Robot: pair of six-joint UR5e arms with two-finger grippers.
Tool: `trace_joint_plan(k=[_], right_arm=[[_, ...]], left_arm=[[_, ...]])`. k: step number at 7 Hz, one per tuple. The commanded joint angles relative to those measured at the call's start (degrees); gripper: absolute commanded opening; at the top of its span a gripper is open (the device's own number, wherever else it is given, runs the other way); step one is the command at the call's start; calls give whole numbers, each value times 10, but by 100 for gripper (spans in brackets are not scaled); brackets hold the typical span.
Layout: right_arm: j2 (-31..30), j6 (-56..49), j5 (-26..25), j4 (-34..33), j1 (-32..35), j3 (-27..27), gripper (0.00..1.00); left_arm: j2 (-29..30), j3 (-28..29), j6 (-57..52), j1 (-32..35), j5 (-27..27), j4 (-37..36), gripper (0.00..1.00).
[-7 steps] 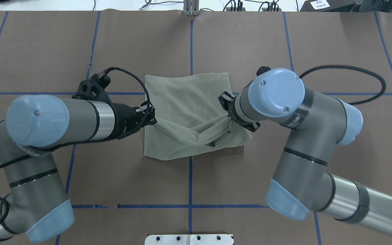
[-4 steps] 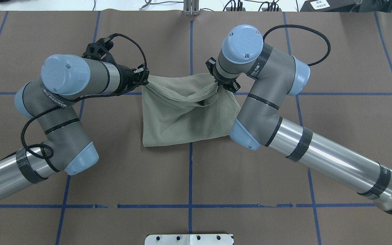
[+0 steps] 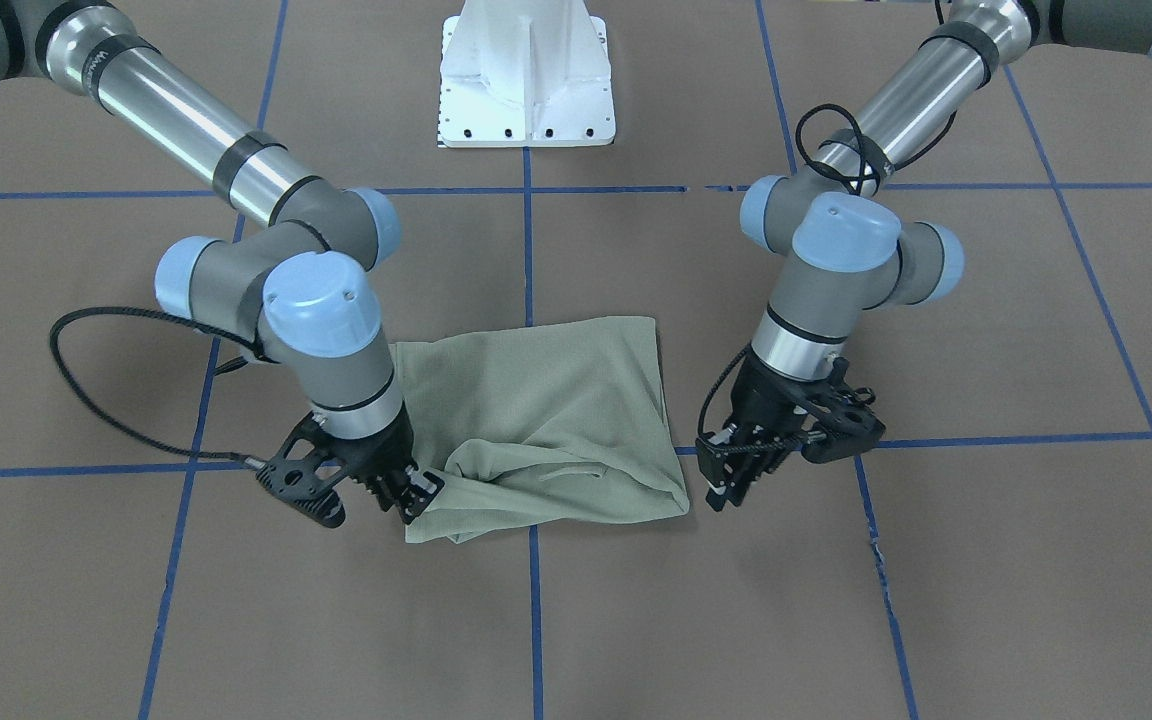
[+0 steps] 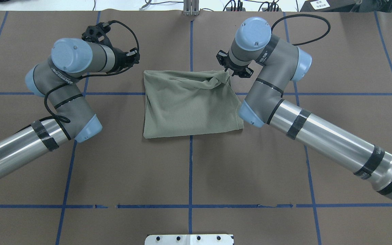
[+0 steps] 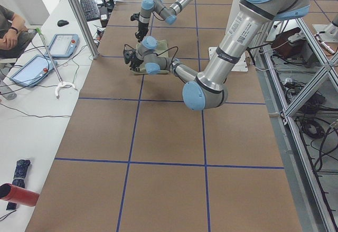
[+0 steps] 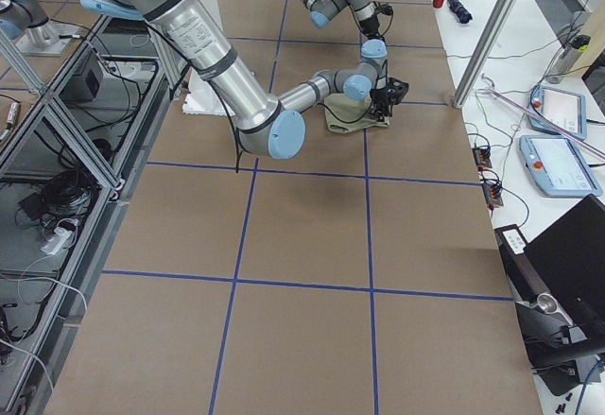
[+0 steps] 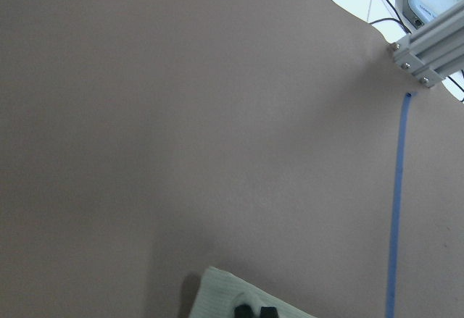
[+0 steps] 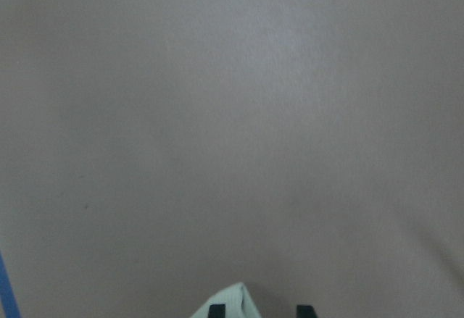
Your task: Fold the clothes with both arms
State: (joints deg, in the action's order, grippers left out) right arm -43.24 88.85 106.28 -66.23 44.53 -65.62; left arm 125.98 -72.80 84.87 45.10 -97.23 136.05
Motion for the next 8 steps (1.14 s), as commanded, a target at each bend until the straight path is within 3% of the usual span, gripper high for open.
trace_joint_plan(k=[1,2,3,5,8], right_arm=[[3,-116,36,11,47,20,100],[-4,-134,41,11,61,20,100],[-31,-174,81,8,89,12,100],[-135,-298,158,6,163,-54,100],[-246,-524,271,-41,296,-115,100]], left_arm=[[-8,14,-42,19,-2,12,59],[-20,12,-44,21,-5,34,59],[-55,0,-55,24,-46,79,59],[-140,-89,-163,87,-172,78,59],[-256,-143,-390,223,-310,76,58]])
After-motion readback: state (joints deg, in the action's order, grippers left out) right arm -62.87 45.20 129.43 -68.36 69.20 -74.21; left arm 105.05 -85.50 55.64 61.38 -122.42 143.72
